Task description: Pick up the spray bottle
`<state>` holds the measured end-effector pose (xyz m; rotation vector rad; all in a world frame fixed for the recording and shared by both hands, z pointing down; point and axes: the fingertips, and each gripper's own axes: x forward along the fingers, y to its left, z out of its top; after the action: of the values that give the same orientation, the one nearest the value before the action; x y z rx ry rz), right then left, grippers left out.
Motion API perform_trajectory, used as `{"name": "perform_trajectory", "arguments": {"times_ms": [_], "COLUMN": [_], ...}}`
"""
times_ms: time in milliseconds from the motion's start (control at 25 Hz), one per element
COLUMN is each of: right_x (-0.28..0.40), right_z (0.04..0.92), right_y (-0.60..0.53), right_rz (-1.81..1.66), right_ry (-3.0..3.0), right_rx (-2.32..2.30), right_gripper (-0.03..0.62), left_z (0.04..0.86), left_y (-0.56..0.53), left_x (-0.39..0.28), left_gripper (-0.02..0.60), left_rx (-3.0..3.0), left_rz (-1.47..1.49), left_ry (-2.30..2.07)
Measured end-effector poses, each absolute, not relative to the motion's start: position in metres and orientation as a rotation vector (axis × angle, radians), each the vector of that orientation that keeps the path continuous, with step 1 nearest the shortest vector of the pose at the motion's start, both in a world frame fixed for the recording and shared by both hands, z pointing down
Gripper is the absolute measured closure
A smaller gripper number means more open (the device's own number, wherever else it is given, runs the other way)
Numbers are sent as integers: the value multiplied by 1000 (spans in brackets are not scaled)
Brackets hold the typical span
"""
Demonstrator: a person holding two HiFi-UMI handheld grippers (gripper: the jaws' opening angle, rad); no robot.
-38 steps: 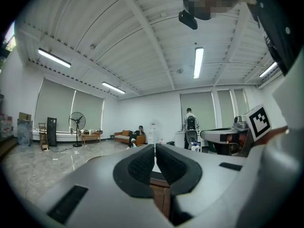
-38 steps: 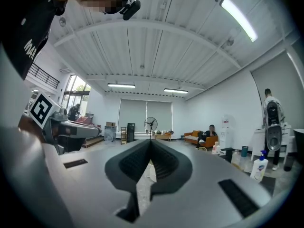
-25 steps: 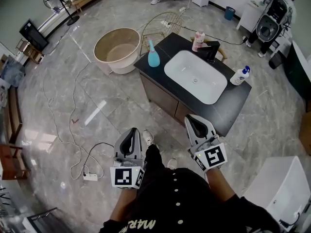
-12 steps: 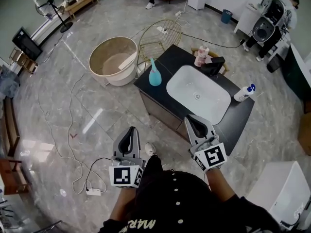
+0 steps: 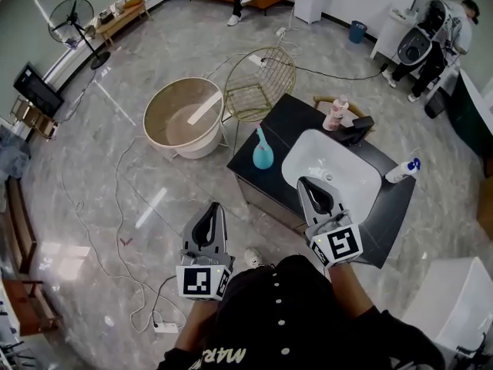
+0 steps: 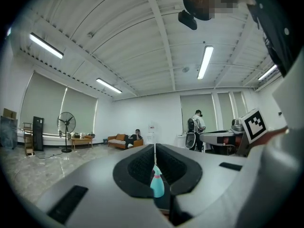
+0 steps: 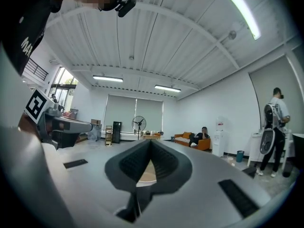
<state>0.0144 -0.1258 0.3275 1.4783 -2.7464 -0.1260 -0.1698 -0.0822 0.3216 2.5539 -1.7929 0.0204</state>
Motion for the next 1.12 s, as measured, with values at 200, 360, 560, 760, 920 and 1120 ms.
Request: {"name": "perform_trajectory", "arguments": {"times_ms": [200, 360, 560, 760, 920, 1120], "right_x": [2, -1, -5, -12, -17, -29], "right_z": [339, 355, 368, 386, 415, 466], "right_y": [-149, -173, -197, -227, -250, -278], "right_rz": [-99, -61, -21, 22, 62, 138], "right_ry": [-2720, -2694, -2690, -2695, -2695, -2676], "right_rx": [1465, 1441, 1397, 1327, 1321, 1285], "right_gripper": [599, 600, 599, 599, 599, 482], "left_z": [338, 348, 354, 363, 388, 426], "left_y": [-110, -132, -149, -163, -166, -163], "left_x": [-181, -180, -173, -163, -154, -151], "left_gripper": [561, 561, 561, 561, 561, 561], "left_rx": [2529, 2500, 2474, 2439, 2422, 2360], "left_rz": [49, 61, 82, 107, 145, 205], "left_ry": [-1762, -1746, -1734, -1712, -1665, -1617]}}
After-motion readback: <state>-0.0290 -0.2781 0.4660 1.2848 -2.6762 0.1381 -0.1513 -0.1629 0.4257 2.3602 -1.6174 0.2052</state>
